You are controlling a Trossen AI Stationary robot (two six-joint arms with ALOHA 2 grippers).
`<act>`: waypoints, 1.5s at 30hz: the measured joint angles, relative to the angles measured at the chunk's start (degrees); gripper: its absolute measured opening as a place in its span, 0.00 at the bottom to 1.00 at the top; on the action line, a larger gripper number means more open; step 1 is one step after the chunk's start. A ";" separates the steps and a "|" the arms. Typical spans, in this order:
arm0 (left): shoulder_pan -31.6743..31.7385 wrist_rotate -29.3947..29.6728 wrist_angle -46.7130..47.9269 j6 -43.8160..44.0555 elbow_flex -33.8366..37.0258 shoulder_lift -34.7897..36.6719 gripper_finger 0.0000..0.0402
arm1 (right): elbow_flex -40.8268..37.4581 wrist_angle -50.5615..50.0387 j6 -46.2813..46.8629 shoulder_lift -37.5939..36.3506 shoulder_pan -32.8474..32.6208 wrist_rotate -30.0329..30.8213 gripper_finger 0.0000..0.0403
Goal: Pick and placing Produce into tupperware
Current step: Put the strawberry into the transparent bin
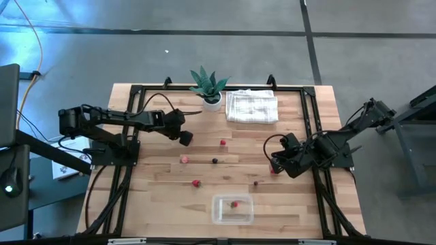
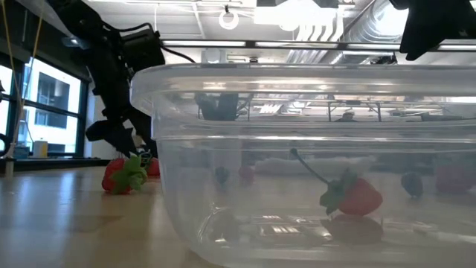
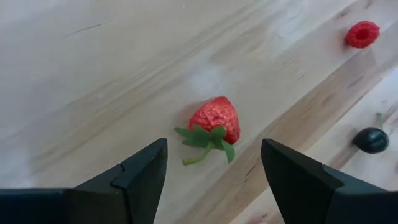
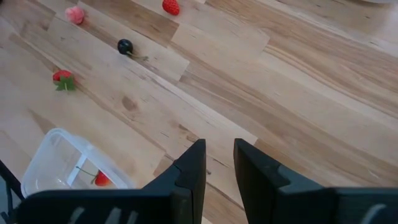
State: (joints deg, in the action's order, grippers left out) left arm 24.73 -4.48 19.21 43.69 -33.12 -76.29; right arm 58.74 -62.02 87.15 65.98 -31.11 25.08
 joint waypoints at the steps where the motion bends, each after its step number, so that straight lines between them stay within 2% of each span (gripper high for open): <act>1: 0.02 0.38 0.38 -0.35 0.00 0.00 0.62 | 0.00 0.00 0.00 0.00 0.00 0.00 0.18; 32: 0.02 0.06 1.93 -4.45 0.00 0.00 0.62 | 0.00 -0.22 1.58 0.02 0.00 -0.11 0.18; 45: 0.02 0.88 -1.28 -5.17 0.00 -4.17 0.62 | 0.00 -0.20 2.90 0.02 0.02 -0.20 0.18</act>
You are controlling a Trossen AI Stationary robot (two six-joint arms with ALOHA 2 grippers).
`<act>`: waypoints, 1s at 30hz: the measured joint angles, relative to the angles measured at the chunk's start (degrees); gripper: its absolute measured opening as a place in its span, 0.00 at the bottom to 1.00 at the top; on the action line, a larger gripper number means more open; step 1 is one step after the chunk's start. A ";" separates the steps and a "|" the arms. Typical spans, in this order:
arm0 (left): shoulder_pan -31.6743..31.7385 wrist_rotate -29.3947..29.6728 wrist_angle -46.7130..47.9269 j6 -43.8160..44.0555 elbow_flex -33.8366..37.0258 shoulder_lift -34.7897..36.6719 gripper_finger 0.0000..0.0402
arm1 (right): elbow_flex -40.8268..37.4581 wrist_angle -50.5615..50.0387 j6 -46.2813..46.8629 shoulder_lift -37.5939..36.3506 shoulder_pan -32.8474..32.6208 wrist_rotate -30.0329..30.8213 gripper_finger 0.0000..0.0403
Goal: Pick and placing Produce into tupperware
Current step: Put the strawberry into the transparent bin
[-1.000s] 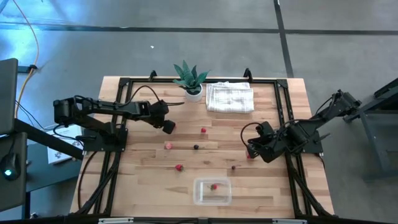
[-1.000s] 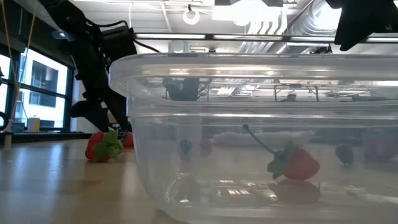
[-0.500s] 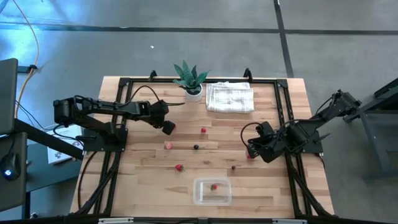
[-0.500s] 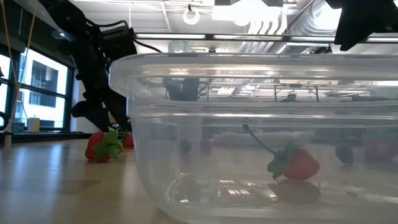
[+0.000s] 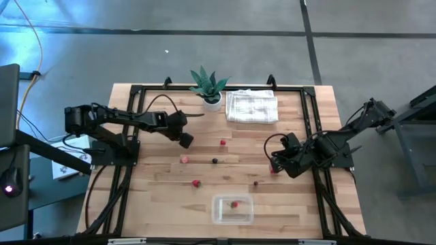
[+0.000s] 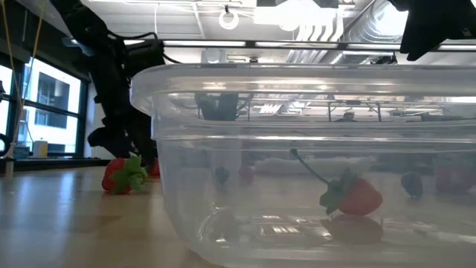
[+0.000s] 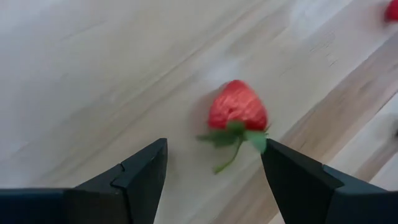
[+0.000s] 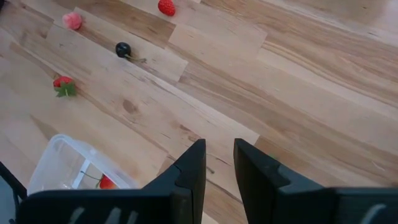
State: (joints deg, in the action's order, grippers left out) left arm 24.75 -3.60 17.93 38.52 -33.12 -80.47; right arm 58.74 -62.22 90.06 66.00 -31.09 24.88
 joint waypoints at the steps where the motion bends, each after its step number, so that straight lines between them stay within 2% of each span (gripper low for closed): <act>1: -0.02 0.00 -0.71 -0.14 0.00 0.00 0.62 | 0.00 0.00 0.09 0.00 0.00 -0.02 0.18; 6: 0.00 -0.04 -1.82 -0.31 0.00 0.00 0.62 | 0.00 0.02 0.12 0.00 -0.02 -0.02 0.18; 10: 0.00 -1.67 -1.45 -0.33 0.00 0.00 0.56 | 0.00 -0.05 0.63 0.00 -0.01 -0.02 0.18; 21: -0.02 -2.40 -1.21 -0.63 0.00 0.00 0.31 | 0.00 -0.31 1.43 0.00 0.00 -0.02 0.18; 28: -0.01 -1.26 0.37 -0.78 0.00 0.00 0.06 | 0.00 -0.50 1.43 0.00 -0.01 -0.02 0.18; 30: -0.02 -0.43 0.42 -0.79 0.00 0.00 0.02 | 0.00 -0.52 1.41 0.00 -0.01 -0.02 0.18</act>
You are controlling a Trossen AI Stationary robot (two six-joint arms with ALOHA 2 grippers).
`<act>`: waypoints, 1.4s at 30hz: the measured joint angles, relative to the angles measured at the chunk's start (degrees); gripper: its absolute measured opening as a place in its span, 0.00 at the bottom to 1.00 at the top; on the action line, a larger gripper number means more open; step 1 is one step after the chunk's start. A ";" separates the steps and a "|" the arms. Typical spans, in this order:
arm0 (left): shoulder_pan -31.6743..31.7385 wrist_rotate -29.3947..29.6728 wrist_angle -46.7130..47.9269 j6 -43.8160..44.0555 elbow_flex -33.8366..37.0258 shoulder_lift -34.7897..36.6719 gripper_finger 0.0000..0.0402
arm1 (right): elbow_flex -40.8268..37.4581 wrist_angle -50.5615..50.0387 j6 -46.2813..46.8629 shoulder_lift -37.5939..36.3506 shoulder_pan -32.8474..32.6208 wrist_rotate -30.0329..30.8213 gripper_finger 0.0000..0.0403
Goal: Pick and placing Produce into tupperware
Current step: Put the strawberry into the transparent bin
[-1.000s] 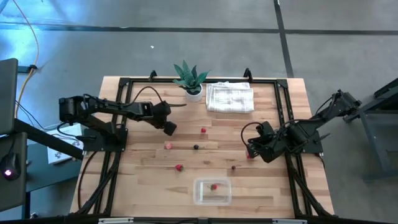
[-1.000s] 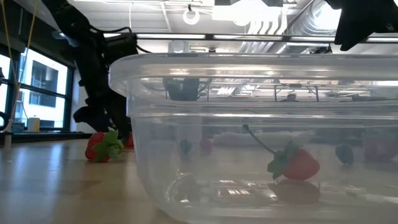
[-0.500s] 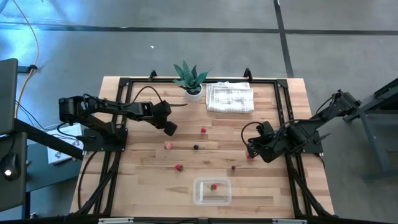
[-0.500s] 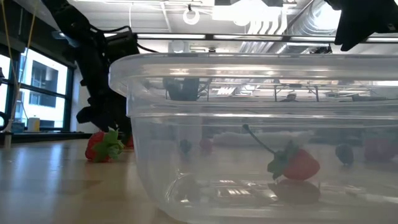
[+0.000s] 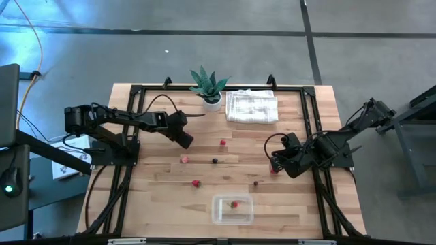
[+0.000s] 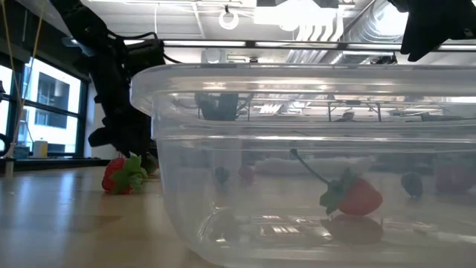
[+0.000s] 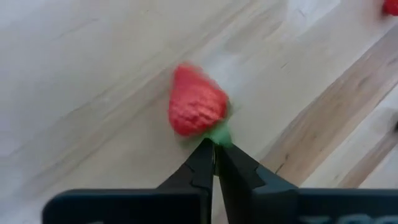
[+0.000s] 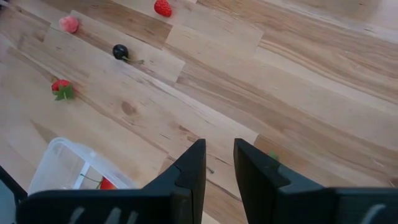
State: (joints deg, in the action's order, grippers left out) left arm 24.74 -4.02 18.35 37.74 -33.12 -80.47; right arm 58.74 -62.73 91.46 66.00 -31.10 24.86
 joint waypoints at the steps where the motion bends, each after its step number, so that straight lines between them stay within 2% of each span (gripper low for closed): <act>1: 0.02 0.59 -0.09 0.00 0.00 0.00 0.02 | 0.00 -0.02 0.00 0.00 -0.02 0.00 0.18; 8: -0.06 -0.32 -0.57 -0.09 -0.33 0.73 0.01 | 0.00 -0.22 -0.22 0.00 -0.02 0.02 0.18; 12: -2.45 -1.27 -1.10 -0.42 -2.65 2.22 0.01 | 0.00 -0.33 -0.21 0.00 0.00 0.02 0.18; 29: -25.31 6.79 1.58 -2.35 -23.33 2.69 0.00 | 0.00 -0.90 0.00 0.00 0.01 1.88 0.18; 42: -39.25 11.06 -0.25 -1.49 -25.40 -0.36 0.00 | 0.00 -0.84 -1.84 0.00 3.07 2.49 0.18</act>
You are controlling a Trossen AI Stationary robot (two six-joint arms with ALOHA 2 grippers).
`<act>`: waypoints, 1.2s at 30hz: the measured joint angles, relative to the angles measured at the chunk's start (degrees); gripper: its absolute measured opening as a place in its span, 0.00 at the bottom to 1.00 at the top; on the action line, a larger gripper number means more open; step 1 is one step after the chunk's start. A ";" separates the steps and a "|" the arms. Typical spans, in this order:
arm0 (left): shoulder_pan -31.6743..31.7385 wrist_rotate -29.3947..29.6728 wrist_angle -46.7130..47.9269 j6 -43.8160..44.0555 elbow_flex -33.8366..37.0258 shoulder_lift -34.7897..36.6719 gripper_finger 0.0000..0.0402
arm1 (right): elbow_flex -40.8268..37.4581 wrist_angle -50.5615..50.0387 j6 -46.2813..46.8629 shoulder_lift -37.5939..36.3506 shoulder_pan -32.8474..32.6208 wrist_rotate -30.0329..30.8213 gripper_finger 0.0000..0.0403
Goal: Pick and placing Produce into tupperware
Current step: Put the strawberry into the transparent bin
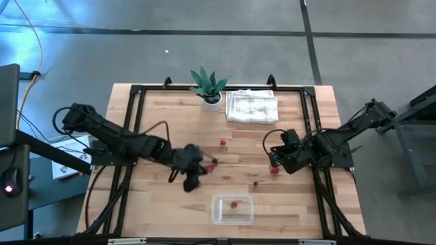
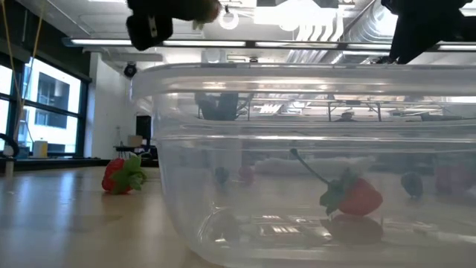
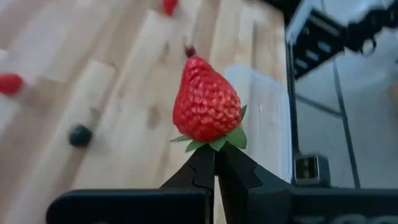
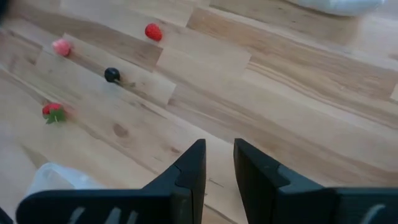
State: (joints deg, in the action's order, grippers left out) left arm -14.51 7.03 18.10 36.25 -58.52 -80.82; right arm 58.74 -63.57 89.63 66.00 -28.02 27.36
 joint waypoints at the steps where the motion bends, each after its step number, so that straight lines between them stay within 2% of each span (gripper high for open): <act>1: -1.01 0.12 -1.43 0.00 -0.03 -0.66 0.00 | 0.00 0.00 -0.65 0.00 0.28 0.02 0.18; 8: -5.63 4.04 -6.44 3.27 0.00 -4.18 0.00 | 0.00 3.75 -5.85 0.16 1.04 0.04 0.18; 14: -8.23 5.43 -17.19 5.55 -0.32 -7.99 0.00 | 0.00 5.03 -8.24 0.97 0.87 -0.56 0.18; 20: -9.95 7.12 -17.91 5.11 -6.55 -16.16 0.00 | 0.00 6.19 -10.42 1.46 0.63 -0.89 0.18; 23: -10.22 7.80 -15.94 3.54 -11.26 -20.68 0.00 | 0.00 6.52 -11.41 1.51 0.63 -1.04 0.18; 29: -10.26 7.15 -5.07 1.48 -20.45 -28.80 0.00 | 0.00 7.23 -13.61 1.52 0.63 -1.33 0.18; 33: -10.34 4.92 0.01 1.46 -23.28 -32.69 0.00 | 0.00 7.40 -15.00 1.53 0.63 -1.44 0.18; 36: -10.41 4.47 -0.22 1.51 -23.74 -34.03 0.00 | 0.00 7.67 -15.40 1.53 0.63 -1.44 0.18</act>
State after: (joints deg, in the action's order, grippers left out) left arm -24.93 11.51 17.88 37.76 -82.26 -114.85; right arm 58.74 -55.91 74.23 67.53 -27.40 25.91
